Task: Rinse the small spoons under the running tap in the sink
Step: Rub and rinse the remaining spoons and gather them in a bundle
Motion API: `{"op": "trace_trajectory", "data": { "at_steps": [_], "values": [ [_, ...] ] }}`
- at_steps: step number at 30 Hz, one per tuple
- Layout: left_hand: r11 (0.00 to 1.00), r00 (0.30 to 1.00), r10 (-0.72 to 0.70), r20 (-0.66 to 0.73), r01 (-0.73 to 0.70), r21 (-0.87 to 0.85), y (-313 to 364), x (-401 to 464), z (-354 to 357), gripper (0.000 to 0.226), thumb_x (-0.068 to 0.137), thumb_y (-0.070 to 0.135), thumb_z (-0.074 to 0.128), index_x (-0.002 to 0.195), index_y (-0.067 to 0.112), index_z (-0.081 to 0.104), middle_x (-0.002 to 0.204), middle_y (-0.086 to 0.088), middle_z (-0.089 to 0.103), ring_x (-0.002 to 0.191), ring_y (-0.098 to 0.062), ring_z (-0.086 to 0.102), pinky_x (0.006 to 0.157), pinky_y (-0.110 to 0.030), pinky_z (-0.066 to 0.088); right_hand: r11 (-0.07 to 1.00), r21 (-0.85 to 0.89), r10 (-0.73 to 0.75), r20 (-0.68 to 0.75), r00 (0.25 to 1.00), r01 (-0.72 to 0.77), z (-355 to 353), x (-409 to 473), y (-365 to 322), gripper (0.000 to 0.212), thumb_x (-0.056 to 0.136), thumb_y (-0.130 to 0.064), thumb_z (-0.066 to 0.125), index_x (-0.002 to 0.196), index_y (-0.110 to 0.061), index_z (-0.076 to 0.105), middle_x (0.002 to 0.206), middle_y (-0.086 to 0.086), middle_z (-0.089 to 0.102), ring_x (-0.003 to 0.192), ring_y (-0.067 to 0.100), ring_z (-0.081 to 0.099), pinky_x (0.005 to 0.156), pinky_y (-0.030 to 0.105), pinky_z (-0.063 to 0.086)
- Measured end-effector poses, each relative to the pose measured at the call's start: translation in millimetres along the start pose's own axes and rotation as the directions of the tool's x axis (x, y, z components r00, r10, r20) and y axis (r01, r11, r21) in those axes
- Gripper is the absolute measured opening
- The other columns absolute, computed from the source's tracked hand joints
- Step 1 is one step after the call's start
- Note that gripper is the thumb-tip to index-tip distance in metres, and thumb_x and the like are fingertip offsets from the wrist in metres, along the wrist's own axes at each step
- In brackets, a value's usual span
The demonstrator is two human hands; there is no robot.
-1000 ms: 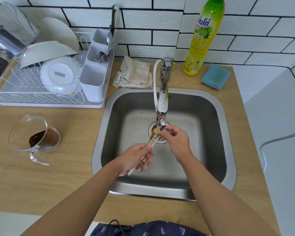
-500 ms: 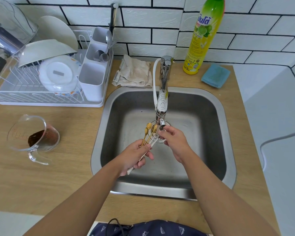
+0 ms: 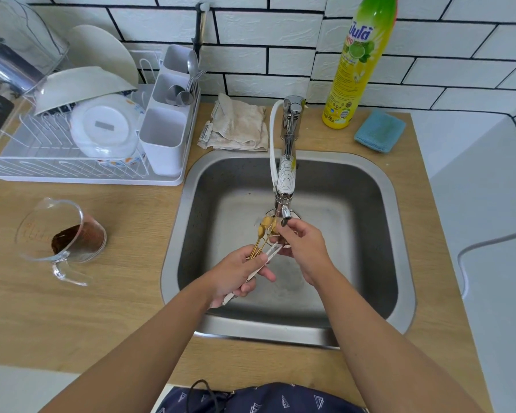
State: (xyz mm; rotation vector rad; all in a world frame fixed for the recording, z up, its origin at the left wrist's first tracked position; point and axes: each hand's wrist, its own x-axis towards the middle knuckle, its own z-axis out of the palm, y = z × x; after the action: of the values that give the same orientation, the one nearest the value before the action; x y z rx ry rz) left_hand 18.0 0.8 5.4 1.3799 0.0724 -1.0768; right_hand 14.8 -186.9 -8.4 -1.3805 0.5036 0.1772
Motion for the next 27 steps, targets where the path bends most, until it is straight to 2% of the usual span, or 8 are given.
{"op": "trace_trajectory", "data": {
  "at_steps": [3, 5, 8, 12, 16, 21, 27],
  "values": [
    [1.000, 1.000, -0.008, 0.004, 0.007, 0.012, 2, 1, -1, 0.029, 0.101, 0.040, 0.054, 0.128, 0.029, 0.056, 0.105, -0.016, 0.073, 0.041, -0.008, 0.037, 0.036, -0.017, 0.029, 0.999, 0.029, 0.013, 0.016, 1.000, -0.013, 0, 0, -3, 0.021, 0.102, -0.033, 0.057, 0.107, -0.031, 0.077, 0.099, 0.002, 0.080, 0.088, 0.019, 0.078, 0.069, 0.034, 0.062],
    [1.000, 1.000, -0.010, -0.001, 0.010, 0.027, 2, 2, -2, 0.030, 0.100, 0.040, 0.054, 0.128, 0.028, 0.055, 0.103, -0.015, 0.074, 0.041, -0.008, 0.037, 0.036, -0.018, 0.029, 1.000, 0.022, 0.018, 0.022, 1.000, -0.018, 0, 0, -5, 0.021, 0.102, -0.038, 0.056, 0.107, -0.034, 0.076, 0.100, 0.000, 0.081, 0.087, 0.019, 0.078, 0.065, 0.033, 0.062],
    [0.999, 1.000, -0.001, 0.002, 0.001, 0.045, 0, 2, -1, 0.033, 0.099, 0.044, 0.055, 0.127, 0.025, 0.056, 0.102, -0.014, 0.074, 0.041, -0.009, 0.038, 0.036, -0.019, 0.030, 1.000, 0.008, -0.010, 0.008, 1.000, 0.010, -2, 2, -5, 0.012, 0.099, -0.024, 0.067, 0.110, -0.022, 0.072, 0.098, 0.003, 0.081, 0.083, 0.020, 0.078, 0.065, 0.033, 0.062],
    [0.995, 0.999, 0.032, -0.015, -0.030, 0.090, 1, 3, 0, 0.034, 0.099, 0.049, 0.051, 0.126, 0.029, 0.056, 0.096, -0.012, 0.074, 0.043, -0.013, 0.043, 0.038, -0.021, 0.033, 0.995, 0.090, 0.025, 0.071, 0.997, -0.031, -5, 4, -6, 0.024, 0.097, -0.011, 0.069, 0.119, -0.003, 0.066, 0.106, 0.016, 0.079, 0.093, 0.025, 0.077, 0.079, 0.043, 0.065],
    [0.994, 0.999, 0.036, -0.038, -0.032, 0.101, 2, 5, 1, 0.034, 0.101, 0.049, 0.048, 0.126, 0.028, 0.056, 0.095, -0.012, 0.074, 0.041, -0.013, 0.043, 0.037, -0.021, 0.032, 0.995, 0.085, 0.050, 0.105, 0.993, -0.059, -8, 7, -6, 0.023, 0.099, -0.008, 0.064, 0.122, -0.002, 0.066, 0.105, 0.018, 0.079, 0.098, 0.027, 0.077, 0.088, 0.049, 0.063],
    [0.997, 0.999, 0.044, -0.025, -0.042, 0.064, 0, 8, 2, 0.033, 0.099, 0.050, 0.049, 0.125, 0.031, 0.057, 0.100, -0.015, 0.074, 0.039, -0.012, 0.040, 0.036, -0.019, 0.032, 0.998, 0.055, 0.000, 0.063, 0.998, -0.003, -10, 6, -3, 0.015, 0.099, -0.016, 0.066, 0.111, -0.010, 0.073, 0.094, 0.013, 0.080, 0.086, 0.024, 0.077, 0.076, 0.037, 0.064],
    [0.999, 0.999, 0.039, -0.011, -0.039, 0.021, 0, 7, 0, 0.022, 0.099, 0.046, 0.052, 0.112, 0.032, 0.063, 0.090, -0.009, 0.071, 0.040, -0.012, 0.039, 0.037, -0.018, 0.033, 0.997, 0.077, 0.001, 0.050, 0.999, -0.005, -12, 5, 2, 0.019, 0.098, -0.014, 0.068, 0.117, -0.009, 0.071, 0.090, 0.011, 0.080, 0.084, 0.021, 0.077, 0.073, 0.032, 0.062]
  ]
}}
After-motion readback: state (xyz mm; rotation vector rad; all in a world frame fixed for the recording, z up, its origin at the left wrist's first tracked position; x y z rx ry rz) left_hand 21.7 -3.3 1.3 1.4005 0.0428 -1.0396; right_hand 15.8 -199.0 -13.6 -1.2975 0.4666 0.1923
